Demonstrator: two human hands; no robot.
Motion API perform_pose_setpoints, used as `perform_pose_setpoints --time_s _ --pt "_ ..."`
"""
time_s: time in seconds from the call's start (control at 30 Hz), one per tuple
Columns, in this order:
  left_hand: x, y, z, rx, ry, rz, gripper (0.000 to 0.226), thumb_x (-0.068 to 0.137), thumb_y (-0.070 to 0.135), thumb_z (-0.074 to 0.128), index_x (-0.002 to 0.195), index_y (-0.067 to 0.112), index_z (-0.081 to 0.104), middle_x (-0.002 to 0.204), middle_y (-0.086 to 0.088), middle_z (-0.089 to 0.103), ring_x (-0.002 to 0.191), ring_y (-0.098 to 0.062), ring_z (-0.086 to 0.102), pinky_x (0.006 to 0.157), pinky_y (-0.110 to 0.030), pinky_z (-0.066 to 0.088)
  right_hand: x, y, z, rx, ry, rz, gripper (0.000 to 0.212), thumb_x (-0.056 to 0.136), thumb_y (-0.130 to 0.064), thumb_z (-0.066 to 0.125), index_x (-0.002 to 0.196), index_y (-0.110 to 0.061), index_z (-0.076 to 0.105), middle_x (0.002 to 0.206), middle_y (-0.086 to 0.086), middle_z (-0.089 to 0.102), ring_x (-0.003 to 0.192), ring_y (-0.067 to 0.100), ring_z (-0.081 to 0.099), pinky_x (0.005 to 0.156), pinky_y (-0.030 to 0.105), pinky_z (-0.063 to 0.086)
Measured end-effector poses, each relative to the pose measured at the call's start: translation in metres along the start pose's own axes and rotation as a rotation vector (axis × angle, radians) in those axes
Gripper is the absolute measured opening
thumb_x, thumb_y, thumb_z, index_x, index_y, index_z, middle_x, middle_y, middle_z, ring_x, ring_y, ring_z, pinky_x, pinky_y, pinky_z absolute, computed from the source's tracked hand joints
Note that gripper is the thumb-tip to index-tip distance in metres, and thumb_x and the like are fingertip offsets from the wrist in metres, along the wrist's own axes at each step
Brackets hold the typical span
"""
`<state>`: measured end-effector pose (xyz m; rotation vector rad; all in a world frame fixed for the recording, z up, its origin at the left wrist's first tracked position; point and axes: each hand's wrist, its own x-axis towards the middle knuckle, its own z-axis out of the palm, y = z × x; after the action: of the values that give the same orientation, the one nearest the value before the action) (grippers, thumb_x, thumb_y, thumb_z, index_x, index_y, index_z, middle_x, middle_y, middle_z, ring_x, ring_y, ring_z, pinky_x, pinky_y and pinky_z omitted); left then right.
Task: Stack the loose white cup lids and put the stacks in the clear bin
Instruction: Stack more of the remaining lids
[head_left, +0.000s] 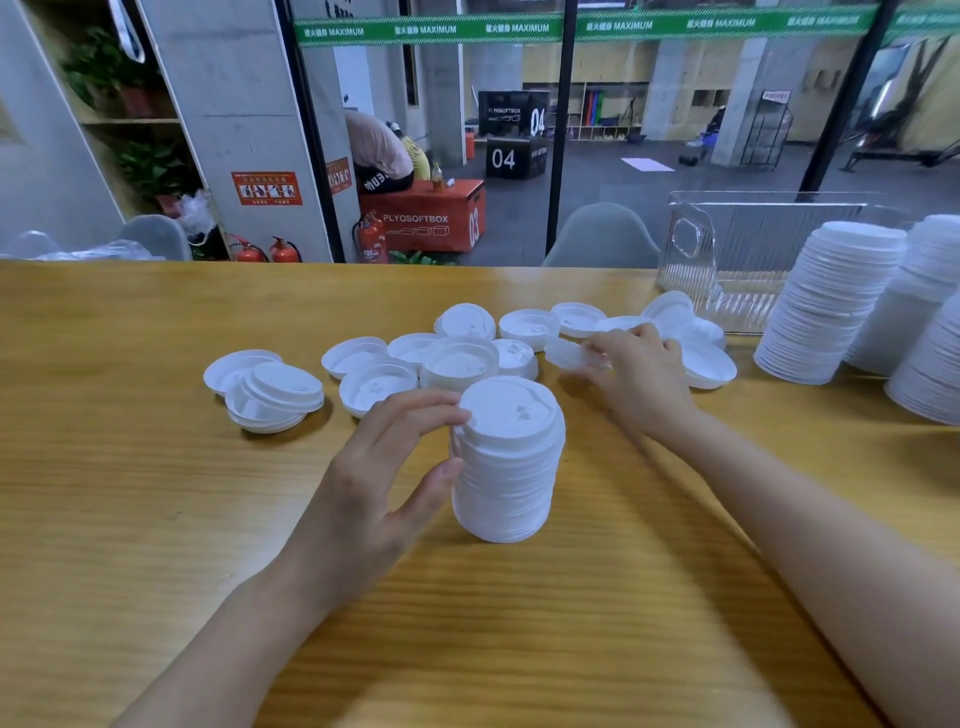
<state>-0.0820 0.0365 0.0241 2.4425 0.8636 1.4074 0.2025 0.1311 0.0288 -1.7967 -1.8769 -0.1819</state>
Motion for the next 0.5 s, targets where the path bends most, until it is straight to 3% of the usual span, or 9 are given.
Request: perform_pose_setpoints --time_s 0.1,0.17,0.27,0.33,0.4,0.5 --pt "0.001 0.0 0.001 0.001 0.003 0.004 0.029 0.095 0.024 0.055 0.124 0.021 0.057 0.129 0.002 0.057 0.124 -0.016 0.054 0.104 -0.023 0.038 -0.019 -0.006 -0.026 0.659 -0.056 0.192 0.014 0.094 -0.026 0.066 0.088 -0.013 0.065 0.077 -0.005 0.063 0.075 0.011 0.054 0.067 0.023 0.041" --pt "0.0 -0.001 0.001 0.009 0.006 0.005 0.028 0.095 0.024 0.055 0.123 0.019 0.058 0.128 0.002 0.057 0.124 -0.016 0.054 0.103 -0.024 0.039 -0.032 -0.005 -0.04 0.919 -0.182 0.35 0.01 0.095 -0.027 0.064 0.097 -0.018 0.067 0.078 -0.009 0.065 0.072 0.008 0.056 0.063 0.021 0.039" --pt "0.0 -0.001 0.001 0.016 0.01 0.01 0.029 0.095 0.024 0.055 0.123 0.019 0.058 0.127 0.002 0.057 0.124 -0.015 0.054 0.102 -0.024 0.04 -0.046 0.006 -0.044 0.868 -0.296 0.44 0.015 0.097 -0.029 0.061 0.103 -0.017 0.066 0.079 -0.003 0.062 0.07 0.011 0.053 0.059 0.021 0.039" --pt "-0.001 0.0 0.001 0.019 0.01 0.01 0.029 0.095 0.023 0.055 0.123 0.02 0.058 0.127 0.003 0.057 0.124 -0.015 0.054 0.102 -0.023 0.039 -0.049 0.011 -0.042 0.751 -0.252 0.427 0.01 0.097 -0.025 0.06 0.097 -0.017 0.065 0.082 0.003 0.061 0.07 0.013 0.054 0.058 0.022 0.048" --pt "-0.001 0.0 0.001 0.022 0.01 0.011 0.029 0.095 0.024 0.055 0.123 0.02 0.058 0.127 0.003 0.057 0.124 -0.015 0.054 0.102 -0.023 0.039 -0.052 0.016 -0.04 0.593 -0.178 0.348 0.009 0.097 -0.025 0.06 0.098 -0.018 0.066 0.092 0.003 0.064 0.074 0.015 0.055 0.068 0.028 0.052" --pt "-0.001 0.0 0.001 0.017 0.009 0.007 0.029 0.095 0.024 0.055 0.124 0.022 0.057 0.128 0.005 0.057 0.123 -0.015 0.054 0.101 -0.023 0.04 -0.059 0.023 -0.045 0.508 -0.215 0.176 0.015 0.096 -0.03 0.061 0.109 -0.026 0.065 0.107 -0.009 0.063 0.081 0.008 0.051 0.069 0.01 0.042"
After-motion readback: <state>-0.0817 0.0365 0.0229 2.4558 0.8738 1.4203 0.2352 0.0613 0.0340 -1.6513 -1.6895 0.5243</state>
